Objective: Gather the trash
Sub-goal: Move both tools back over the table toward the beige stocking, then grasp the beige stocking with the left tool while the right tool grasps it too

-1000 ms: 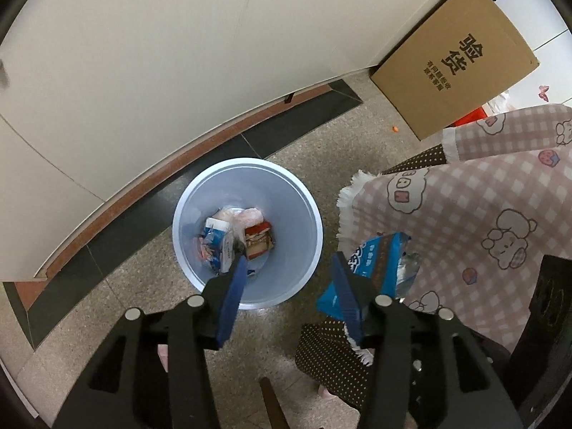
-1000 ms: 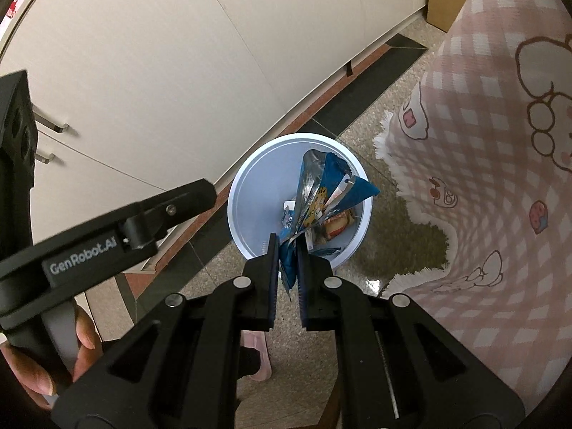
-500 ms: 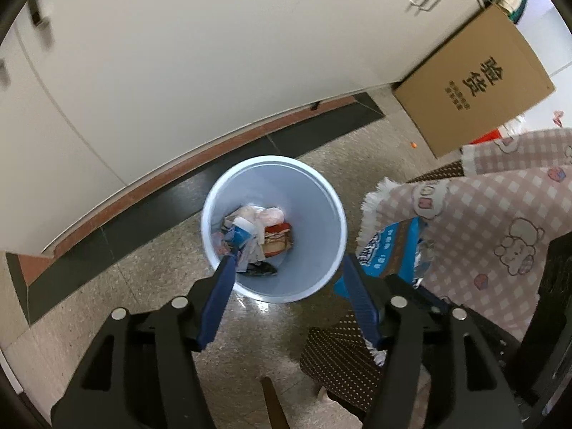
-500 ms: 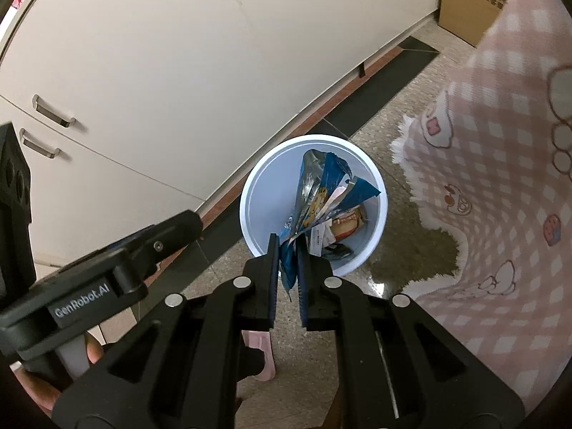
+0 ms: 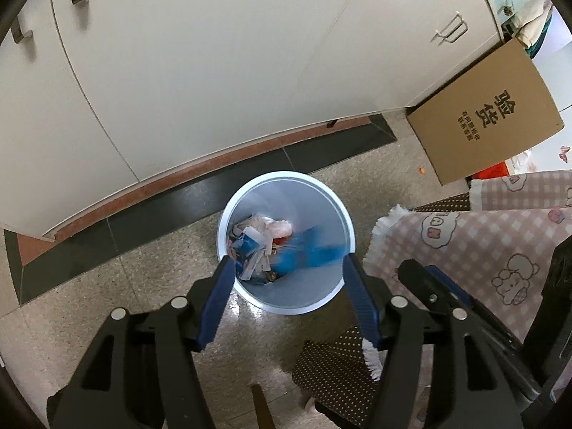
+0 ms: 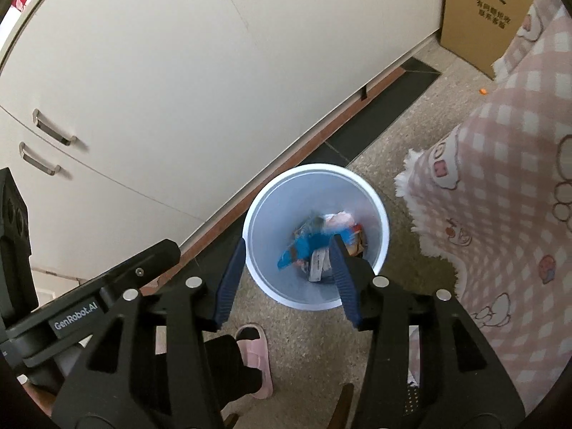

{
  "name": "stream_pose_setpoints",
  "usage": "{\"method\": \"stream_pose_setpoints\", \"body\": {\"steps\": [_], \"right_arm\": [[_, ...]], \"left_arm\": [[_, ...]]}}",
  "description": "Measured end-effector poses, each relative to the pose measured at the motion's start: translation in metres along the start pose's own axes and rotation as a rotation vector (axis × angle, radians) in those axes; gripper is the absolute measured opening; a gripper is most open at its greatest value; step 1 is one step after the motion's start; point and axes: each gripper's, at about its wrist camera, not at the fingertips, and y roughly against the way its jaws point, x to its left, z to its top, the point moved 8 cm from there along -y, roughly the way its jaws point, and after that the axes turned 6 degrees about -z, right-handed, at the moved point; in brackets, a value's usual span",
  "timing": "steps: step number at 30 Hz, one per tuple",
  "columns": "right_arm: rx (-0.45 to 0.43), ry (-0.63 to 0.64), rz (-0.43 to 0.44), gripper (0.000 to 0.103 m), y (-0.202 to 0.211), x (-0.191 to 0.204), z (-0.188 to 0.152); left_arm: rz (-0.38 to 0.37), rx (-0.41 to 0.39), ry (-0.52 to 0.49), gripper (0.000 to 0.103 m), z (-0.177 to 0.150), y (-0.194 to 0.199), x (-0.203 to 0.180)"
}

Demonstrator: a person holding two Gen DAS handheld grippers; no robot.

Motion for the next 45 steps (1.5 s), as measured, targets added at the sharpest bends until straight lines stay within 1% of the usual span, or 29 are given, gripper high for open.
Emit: {"method": "stream_pose_setpoints", "body": {"steps": [5, 8, 12, 15, 16, 20, 21, 24, 26, 27, 30, 34, 36, 39, 41, 43, 45], "right_arm": [[-0.049, 0.011, -0.016, 0.048, 0.024, 0.000, 0.005], [-0.094, 0.023, -0.040, 0.049, 0.048, 0.001, 0.010], [-0.174, 0.044, -0.047, 0.049, 0.090, 0.008, 0.015], [-0.253, 0.054, -0.045, 0.050, 0.132, 0.014, 0.018], [-0.292, 0.059, -0.044, 0.050, 0.151, 0.015, 0.019], [-0.412, 0.026, -0.047, 0.052, 0.220, 0.004, 0.020], [-0.443, 0.009, -0.047, 0.053, 0.238, -0.003, 0.019], [-0.508, -0.035, -0.061, 0.054, 0.280, -0.027, 0.017], [-0.545, -0.081, -0.072, 0.054, 0.307, -0.050, 0.013], [-0.567, -0.111, -0.083, 0.055, 0.323, -0.067, 0.009], [-0.597, -0.169, -0.120, 0.057, 0.350, -0.105, 0.001], [-0.627, -0.279, -0.189, 0.057, 0.383, -0.179, -0.020], [-0.618, -0.324, -0.221, 0.057, 0.392, -0.213, -0.027], [-0.578, -0.385, -0.243, 0.057, 0.393, -0.262, -0.034], [-0.561, -0.400, -0.217, 0.057, 0.390, -0.280, -0.033], [-0.533, -0.397, -0.201, 0.057, 0.381, -0.292, -0.024], [-0.515, -0.392, -0.212, 0.057, 0.373, -0.299, -0.016]], "left_arm": [[-0.014, -0.019, -0.021, 0.062, 0.000, 0.014, -0.016], [-0.039, -0.048, -0.029, 0.062, 0.001, 0.029, -0.028], [-0.080, -0.096, -0.029, 0.063, 0.002, 0.058, -0.046], [-0.113, -0.169, -0.045, 0.063, 0.003, 0.094, -0.064], [-0.121, -0.186, -0.054, 0.065, 0.003, 0.103, -0.070], [-0.161, -0.280, -0.114, 0.068, 0.001, 0.152, -0.109], [-0.179, -0.304, -0.137, 0.068, -0.001, 0.166, -0.124], [-0.209, -0.335, -0.203, 0.070, -0.009, 0.189, -0.161], [-0.231, -0.348, -0.263, 0.073, -0.017, 0.202, -0.194], [-0.236, -0.346, -0.292, 0.073, -0.022, 0.206, -0.209], [-0.279, -0.317, -0.396, 0.073, -0.044, 0.206, -0.271], [-0.291, -0.280, -0.526, 0.073, -0.079, 0.196, -0.340], [-0.284, -0.275, -0.608, 0.073, -0.096, 0.188, -0.374], [-0.276, -0.260, -0.675, 0.073, -0.108, 0.173, -0.406], [-0.259, -0.249, -0.717, 0.073, -0.113, 0.163, -0.425], [-0.248, -0.249, -0.770, 0.073, -0.114, 0.154, -0.443], [-0.227, -0.241, -0.834, 0.073, -0.113, 0.143, -0.457]]}}
